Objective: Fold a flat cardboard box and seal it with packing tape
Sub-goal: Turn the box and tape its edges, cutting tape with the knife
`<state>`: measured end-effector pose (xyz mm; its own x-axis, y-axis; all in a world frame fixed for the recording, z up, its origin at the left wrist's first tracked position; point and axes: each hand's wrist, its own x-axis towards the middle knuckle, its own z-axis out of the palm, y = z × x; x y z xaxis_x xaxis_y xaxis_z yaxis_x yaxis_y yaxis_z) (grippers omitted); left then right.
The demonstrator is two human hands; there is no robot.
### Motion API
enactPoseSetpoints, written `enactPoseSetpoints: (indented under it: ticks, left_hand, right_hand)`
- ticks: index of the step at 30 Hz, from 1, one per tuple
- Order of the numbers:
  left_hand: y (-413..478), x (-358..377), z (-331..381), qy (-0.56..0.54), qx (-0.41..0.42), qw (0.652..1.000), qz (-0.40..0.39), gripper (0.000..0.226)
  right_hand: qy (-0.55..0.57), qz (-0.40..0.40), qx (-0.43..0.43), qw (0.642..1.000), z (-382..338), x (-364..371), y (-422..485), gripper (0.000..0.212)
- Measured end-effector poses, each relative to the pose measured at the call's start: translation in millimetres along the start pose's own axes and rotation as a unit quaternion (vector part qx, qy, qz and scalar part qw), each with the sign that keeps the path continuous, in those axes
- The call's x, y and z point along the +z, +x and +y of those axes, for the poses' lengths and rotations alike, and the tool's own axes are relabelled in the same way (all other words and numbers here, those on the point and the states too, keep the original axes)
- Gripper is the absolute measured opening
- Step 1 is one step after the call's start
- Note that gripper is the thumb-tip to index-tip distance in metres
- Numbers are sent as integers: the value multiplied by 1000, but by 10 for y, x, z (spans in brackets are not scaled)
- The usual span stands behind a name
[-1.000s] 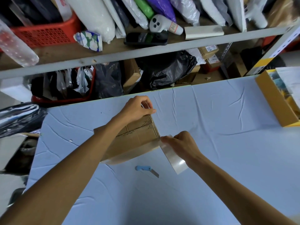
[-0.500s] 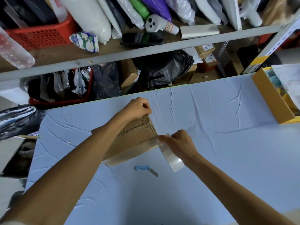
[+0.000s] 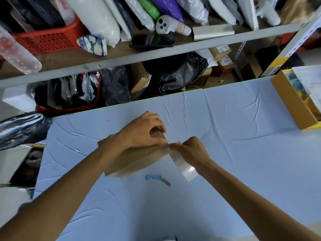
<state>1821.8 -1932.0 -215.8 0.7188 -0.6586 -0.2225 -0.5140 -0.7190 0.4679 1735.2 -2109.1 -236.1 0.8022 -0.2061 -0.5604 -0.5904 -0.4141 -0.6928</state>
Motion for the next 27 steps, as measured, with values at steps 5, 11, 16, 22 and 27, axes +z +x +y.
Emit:
enactPoseSetpoints:
  ticks: [5, 11, 16, 22, 27]
  left_hand:
    - [-79, 90, 8, 89, 42, 995, 5, 59]
    - [-53, 91, -61, 111, 58, 988, 86, 52]
    - [-42, 87, -111, 109, 45, 986, 114, 44]
    - [-7, 82, -30, 77, 18, 994, 78, 39]
    - [0, 40, -45, 73, 2, 997, 27, 37]
  right_hand:
    - [17, -4, -3, 1000, -12, -15, 0, 56]
    - [61, -17, -66, 996, 5, -99, -29, 41]
    - [29, -56, -60, 996, 46, -144, 72, 47]
    - [-59, -2, 45, 997, 215, -62, 89, 55]
    - [-49, 36, -15, 998, 168, -119, 10, 49]
